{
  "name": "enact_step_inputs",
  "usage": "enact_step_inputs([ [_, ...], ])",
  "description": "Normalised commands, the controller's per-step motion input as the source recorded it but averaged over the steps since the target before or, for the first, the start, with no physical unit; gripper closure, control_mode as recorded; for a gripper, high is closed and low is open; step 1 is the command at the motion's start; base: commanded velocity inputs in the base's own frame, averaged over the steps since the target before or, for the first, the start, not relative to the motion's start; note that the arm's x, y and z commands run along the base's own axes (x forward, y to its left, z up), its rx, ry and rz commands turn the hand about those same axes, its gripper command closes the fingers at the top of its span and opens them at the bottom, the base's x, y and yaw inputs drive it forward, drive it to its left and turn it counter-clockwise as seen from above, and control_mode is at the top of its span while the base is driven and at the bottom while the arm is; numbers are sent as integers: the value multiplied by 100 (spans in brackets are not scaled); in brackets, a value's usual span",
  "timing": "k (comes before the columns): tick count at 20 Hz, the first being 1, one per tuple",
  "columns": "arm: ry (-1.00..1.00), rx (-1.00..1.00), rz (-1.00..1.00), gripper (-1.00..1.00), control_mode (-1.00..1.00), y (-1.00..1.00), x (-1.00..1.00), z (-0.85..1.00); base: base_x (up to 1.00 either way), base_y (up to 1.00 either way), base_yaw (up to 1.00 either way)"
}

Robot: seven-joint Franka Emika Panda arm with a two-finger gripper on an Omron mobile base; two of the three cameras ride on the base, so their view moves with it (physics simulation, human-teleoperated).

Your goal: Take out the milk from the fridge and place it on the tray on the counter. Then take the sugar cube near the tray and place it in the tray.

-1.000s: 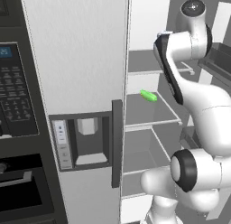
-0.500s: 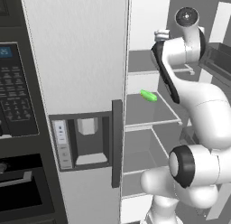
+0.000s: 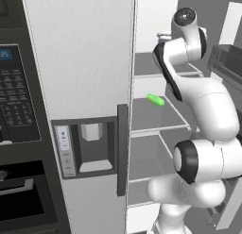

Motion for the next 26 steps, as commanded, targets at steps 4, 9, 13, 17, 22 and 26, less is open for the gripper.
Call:
enact_step_inputs([
  [4, 0, 0, 2, -100, -100, -11, 32, 0, 0, 0, 0],
  [9, -1, 0, 3, -100, -100, -16, 32, 0, 0, 0, 0],
  [13, 0, 0, 0, -100, -100, -5, 30, 0, 0, 0, 0],
  [17, 0, 0, 0, -100, -100, 0, 27, 0, 0, 0, 0],
  [22, 0, 0, -7, -100, -100, 0, 21, 0, 0, 0, 0],
  [26, 0, 0, -8, -100, -100, 0, 21, 0, 0, 0, 0],
])
